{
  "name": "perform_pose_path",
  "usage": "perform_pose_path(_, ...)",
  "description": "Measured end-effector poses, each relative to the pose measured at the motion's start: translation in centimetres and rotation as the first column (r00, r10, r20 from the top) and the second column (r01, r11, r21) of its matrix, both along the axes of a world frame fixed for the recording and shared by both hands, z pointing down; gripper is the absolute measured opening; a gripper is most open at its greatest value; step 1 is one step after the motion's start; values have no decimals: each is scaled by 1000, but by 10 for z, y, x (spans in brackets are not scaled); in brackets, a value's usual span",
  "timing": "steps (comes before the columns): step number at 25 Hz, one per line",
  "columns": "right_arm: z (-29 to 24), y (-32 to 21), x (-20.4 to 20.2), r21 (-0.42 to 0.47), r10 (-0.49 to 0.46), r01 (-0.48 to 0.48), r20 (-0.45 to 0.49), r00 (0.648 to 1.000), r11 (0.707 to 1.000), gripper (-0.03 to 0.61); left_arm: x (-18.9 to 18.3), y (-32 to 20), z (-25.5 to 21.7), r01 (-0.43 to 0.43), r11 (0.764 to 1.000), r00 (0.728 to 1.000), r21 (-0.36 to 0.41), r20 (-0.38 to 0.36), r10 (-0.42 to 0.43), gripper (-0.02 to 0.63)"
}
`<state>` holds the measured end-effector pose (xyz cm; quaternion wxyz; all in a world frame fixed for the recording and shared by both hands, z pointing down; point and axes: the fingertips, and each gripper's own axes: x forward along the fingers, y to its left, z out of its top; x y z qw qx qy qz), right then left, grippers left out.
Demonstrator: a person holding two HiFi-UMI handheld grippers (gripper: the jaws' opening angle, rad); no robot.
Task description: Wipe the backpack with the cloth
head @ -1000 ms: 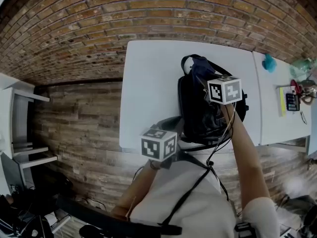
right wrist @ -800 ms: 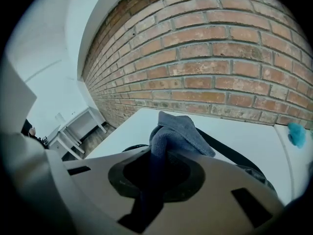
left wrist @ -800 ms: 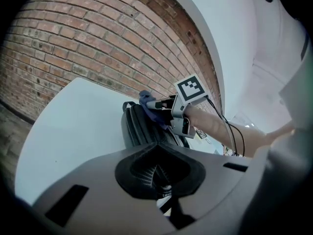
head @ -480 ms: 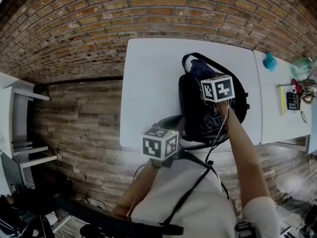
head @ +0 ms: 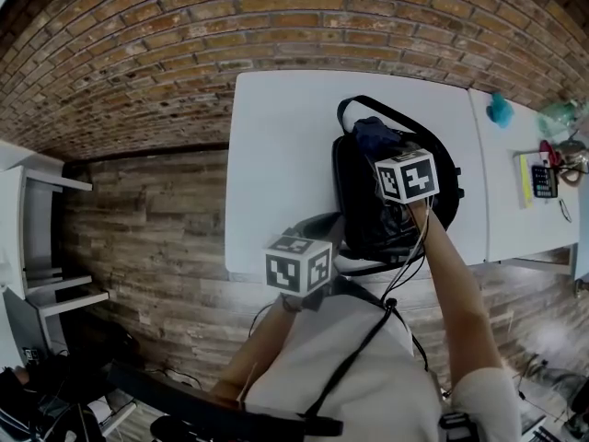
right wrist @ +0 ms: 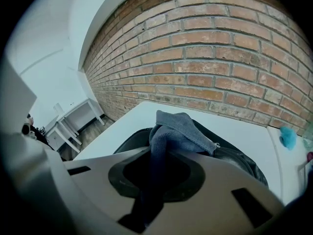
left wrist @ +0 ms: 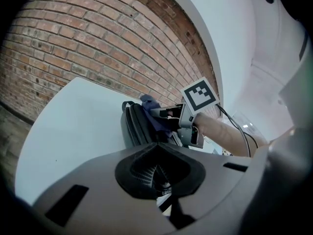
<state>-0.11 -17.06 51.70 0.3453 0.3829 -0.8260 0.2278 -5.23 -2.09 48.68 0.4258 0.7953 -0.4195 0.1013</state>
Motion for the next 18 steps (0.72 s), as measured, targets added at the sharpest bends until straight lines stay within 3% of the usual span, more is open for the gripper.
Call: perform_pose_path(18,-8,68,16,-10,-13,14,29,999,1000,48,9,3,2,-39,999,999,-2,4,39,3)
